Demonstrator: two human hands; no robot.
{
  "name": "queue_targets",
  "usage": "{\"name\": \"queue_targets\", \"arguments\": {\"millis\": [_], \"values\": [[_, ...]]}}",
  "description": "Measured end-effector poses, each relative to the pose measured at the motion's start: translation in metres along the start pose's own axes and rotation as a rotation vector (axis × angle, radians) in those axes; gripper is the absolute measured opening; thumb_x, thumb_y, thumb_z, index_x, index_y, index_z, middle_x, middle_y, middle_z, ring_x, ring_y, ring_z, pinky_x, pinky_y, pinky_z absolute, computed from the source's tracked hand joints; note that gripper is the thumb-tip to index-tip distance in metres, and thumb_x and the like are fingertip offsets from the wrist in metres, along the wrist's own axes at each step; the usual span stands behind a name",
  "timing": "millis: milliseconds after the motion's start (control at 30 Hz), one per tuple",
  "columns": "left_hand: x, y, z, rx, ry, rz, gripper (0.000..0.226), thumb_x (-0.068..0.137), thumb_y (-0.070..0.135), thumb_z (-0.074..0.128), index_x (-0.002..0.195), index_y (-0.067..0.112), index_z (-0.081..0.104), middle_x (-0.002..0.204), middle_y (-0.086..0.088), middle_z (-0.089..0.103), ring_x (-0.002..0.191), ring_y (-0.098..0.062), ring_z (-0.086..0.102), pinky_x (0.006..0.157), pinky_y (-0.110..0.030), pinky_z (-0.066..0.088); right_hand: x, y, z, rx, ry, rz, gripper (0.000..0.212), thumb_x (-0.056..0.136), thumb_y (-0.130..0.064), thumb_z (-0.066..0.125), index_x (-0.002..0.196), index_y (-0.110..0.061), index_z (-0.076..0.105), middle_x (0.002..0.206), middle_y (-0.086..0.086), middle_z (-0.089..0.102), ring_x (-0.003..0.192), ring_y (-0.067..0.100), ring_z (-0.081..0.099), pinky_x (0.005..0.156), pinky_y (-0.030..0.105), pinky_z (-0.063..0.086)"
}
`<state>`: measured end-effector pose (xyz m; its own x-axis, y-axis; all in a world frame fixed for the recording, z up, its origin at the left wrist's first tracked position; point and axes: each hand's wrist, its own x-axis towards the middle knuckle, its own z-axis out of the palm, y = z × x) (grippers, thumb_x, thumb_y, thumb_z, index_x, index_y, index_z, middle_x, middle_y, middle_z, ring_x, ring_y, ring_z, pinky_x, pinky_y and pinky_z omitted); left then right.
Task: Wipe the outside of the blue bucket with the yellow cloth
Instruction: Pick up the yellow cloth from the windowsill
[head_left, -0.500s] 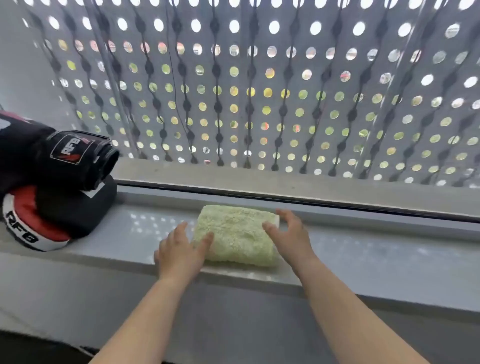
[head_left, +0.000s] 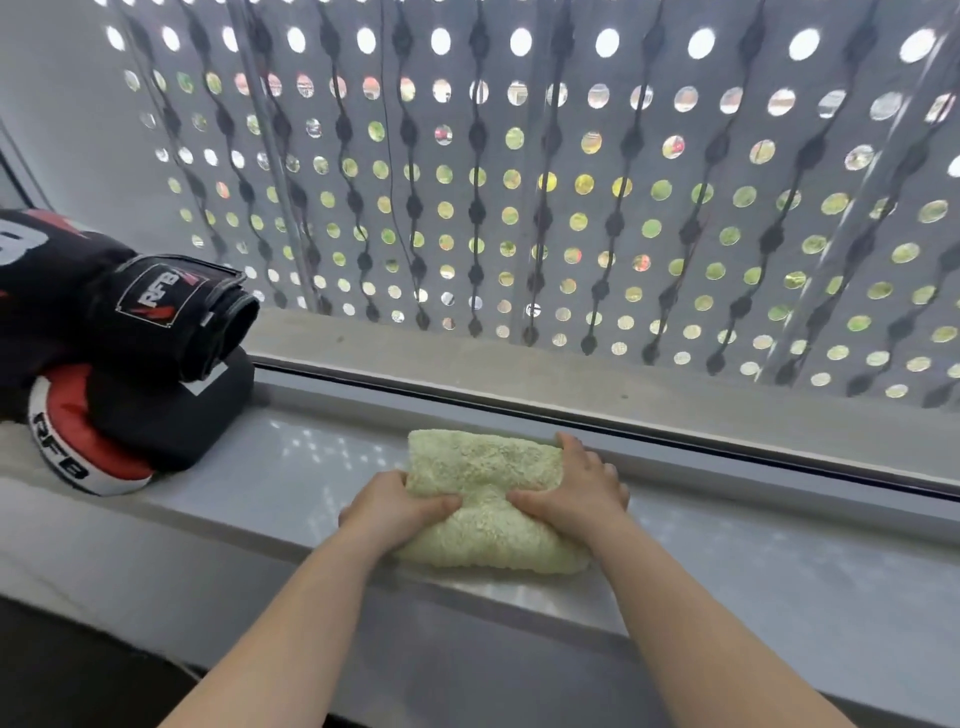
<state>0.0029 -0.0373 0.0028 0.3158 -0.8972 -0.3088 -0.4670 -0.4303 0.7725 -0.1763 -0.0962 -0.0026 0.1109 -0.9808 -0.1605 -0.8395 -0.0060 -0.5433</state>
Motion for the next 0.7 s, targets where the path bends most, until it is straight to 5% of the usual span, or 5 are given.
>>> {"name": "queue_targets", "arguments": {"millis": [167,433,600,700], "values": [[-0.019,0.000,0.005,-0.367,0.024,0.109,0.023,0.069,0.013,0.071,0.081,0.025,0.056,0.091,-0.001,0.066,0.082,-0.014,0.062,0.064,-0.026,0.048,-0.004,0.006,0.004,0.021,0.049,-0.072,0.076,0.067,-0.054,0.062,0.131,-0.032,0.028,0.136,0.006,0.037,0.123,0.027,0.030,0.099,0.034,0.022],[-0.058,0.000,-0.018,-0.400,0.079,0.241,0.036,0.064,0.020,0.077,0.090,0.028,0.054,0.092,0.003,0.065,0.079,-0.011,0.063,0.059,-0.022,0.048,-0.033,-0.009,-0.022,0.214,0.078,-0.385,0.074,0.068,-0.043,0.067,0.131,-0.031,0.030,0.141,-0.003,0.031,0.132,0.016,0.019,0.107,0.034,0.014],[-0.091,-0.007,-0.052,-0.234,-0.016,0.328,0.035,0.049,0.032,0.075,0.078,0.037,0.057,0.076,0.016,0.067,0.066,0.001,0.062,0.057,-0.012,0.049,-0.058,-0.048,-0.031,0.370,-0.307,-0.588,0.072,0.062,-0.039,0.076,0.115,-0.055,0.030,0.119,-0.021,0.047,0.119,0.006,0.040,0.103,0.035,0.035],[-0.108,-0.017,-0.069,-0.195,-0.016,0.340,0.036,0.046,0.028,0.077,0.076,0.034,0.058,0.069,0.014,0.066,0.064,-0.001,0.062,0.059,-0.017,0.050,-0.074,-0.060,-0.017,0.473,-0.596,-0.584,0.044,0.061,-0.031,0.075,0.097,-0.047,0.055,0.095,-0.018,0.066,0.094,0.003,0.060,0.080,0.025,0.051]]}}
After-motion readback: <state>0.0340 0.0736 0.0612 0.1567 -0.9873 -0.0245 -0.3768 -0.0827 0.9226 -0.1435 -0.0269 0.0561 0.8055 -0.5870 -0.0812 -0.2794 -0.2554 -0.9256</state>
